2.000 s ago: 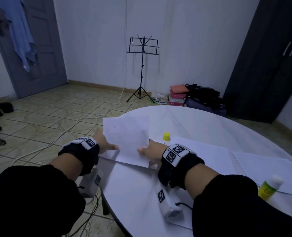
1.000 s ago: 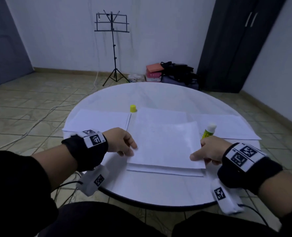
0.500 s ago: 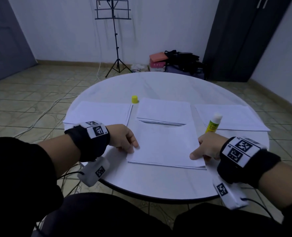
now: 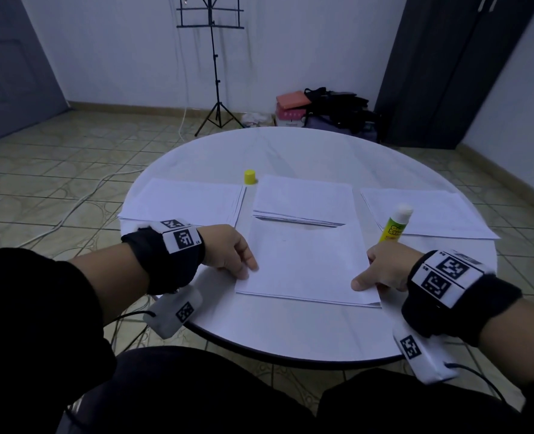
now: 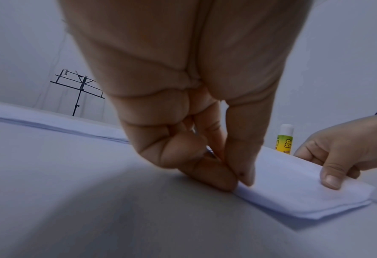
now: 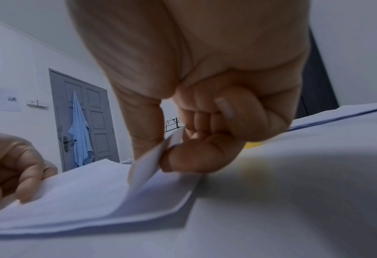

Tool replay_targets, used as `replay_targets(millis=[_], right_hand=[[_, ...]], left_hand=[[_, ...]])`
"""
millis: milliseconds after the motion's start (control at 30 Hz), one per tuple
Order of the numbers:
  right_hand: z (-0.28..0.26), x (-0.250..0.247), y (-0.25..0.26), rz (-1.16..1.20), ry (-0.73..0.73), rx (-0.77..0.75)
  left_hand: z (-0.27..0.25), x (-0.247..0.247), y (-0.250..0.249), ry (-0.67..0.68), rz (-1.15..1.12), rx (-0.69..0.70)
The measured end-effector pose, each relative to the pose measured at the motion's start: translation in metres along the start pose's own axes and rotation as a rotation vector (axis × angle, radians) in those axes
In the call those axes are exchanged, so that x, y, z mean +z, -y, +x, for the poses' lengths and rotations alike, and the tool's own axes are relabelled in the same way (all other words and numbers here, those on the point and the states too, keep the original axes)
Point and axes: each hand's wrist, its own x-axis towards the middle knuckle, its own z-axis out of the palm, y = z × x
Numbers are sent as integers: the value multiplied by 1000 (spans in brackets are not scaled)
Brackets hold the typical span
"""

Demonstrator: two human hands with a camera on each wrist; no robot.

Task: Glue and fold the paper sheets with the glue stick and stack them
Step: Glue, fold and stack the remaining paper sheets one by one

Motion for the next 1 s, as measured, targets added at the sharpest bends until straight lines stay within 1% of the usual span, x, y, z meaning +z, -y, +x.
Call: replay_targets(millis=[300, 533, 633, 1000], right_hand=[[-5, 0, 4, -66, -27, 12], [-8, 0, 8, -131, -15, -17], [-10, -1, 10, -148, -23, -12], [-16, -2, 12, -182, -13, -11]], left_hand=[[-6, 2, -3, -51, 77, -14], [-7, 8, -9, -109, 243, -9], [-7, 9, -11, -110, 296, -2], [-7, 9, -10, -118, 308, -1]])
